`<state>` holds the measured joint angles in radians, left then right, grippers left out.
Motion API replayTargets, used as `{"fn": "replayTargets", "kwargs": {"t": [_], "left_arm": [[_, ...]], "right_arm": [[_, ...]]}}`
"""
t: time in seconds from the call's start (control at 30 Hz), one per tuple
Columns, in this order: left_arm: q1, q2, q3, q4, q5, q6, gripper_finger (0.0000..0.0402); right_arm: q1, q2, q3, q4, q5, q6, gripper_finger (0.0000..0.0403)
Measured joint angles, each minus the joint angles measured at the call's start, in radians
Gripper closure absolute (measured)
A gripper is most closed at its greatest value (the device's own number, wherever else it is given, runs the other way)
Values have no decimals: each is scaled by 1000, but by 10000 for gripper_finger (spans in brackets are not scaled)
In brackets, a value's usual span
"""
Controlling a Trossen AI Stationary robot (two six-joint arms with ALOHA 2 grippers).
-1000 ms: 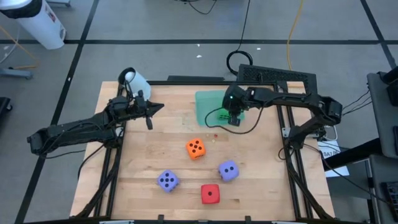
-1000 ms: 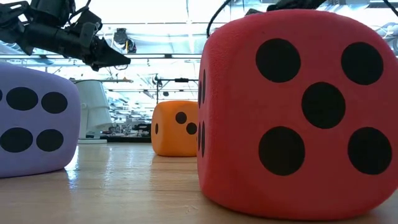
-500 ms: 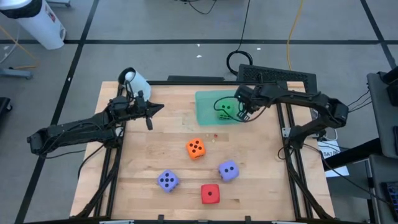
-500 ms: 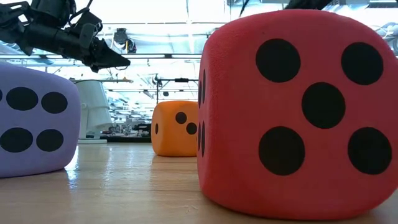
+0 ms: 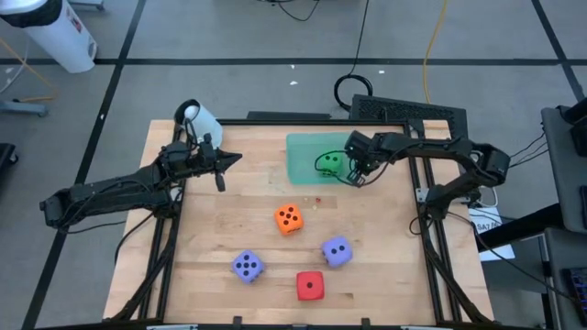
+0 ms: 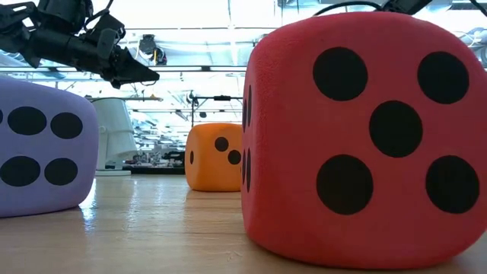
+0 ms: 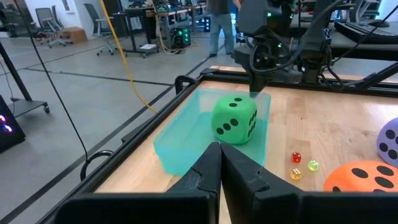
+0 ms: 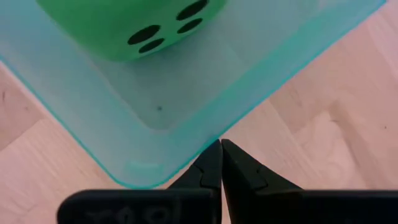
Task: Pick & Place Dice
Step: Adjust the light blue bin
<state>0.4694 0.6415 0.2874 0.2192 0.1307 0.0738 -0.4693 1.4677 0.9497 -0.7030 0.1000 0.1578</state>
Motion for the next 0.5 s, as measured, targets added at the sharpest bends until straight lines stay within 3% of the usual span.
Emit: {"fn": "replayTargets", "kwargs": {"t": [0.5], "left_arm": [[0,0,0,-1,0,0,380]], "right_arm": [[45,-7,8,69,-44,-59,403]]}}
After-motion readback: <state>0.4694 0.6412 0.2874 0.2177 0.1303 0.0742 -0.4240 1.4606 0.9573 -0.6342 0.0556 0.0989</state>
